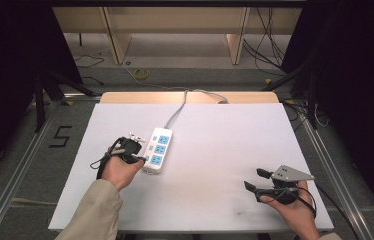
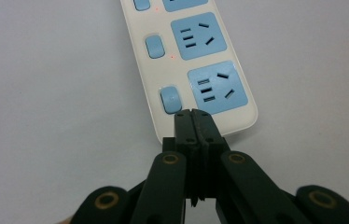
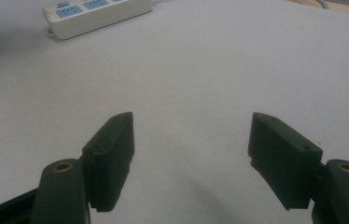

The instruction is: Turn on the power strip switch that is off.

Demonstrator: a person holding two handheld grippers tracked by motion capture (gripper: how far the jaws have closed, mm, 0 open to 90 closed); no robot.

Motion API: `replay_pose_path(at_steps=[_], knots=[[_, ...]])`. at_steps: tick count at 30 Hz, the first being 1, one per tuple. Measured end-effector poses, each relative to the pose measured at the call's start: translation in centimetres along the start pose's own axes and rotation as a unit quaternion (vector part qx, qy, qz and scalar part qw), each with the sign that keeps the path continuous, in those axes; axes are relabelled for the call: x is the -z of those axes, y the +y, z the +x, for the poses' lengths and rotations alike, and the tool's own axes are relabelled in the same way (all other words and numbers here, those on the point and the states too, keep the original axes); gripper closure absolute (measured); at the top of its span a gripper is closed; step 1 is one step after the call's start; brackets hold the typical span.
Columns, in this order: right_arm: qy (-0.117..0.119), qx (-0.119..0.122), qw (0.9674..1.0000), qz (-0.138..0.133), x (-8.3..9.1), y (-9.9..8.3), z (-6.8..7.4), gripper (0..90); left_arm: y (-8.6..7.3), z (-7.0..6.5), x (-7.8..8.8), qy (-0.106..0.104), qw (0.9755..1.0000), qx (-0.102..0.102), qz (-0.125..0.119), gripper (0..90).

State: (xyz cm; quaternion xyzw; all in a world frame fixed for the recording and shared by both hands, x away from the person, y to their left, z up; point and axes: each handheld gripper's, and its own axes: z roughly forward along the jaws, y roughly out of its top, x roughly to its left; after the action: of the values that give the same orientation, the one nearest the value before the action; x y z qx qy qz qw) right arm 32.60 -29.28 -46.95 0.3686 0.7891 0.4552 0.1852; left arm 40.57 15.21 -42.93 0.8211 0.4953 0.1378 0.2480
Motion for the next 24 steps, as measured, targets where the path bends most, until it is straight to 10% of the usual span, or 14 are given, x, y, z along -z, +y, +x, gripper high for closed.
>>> replay_pose_path(at_steps=[24], knots=[[-0.001, 0.0, 1.0, 0.0, 0.0, 0.0, 0.0, 32.3, 1.7, 0.2, -1.4, 0.011, 0.9998, 0.01, 0.011, 89.8]])
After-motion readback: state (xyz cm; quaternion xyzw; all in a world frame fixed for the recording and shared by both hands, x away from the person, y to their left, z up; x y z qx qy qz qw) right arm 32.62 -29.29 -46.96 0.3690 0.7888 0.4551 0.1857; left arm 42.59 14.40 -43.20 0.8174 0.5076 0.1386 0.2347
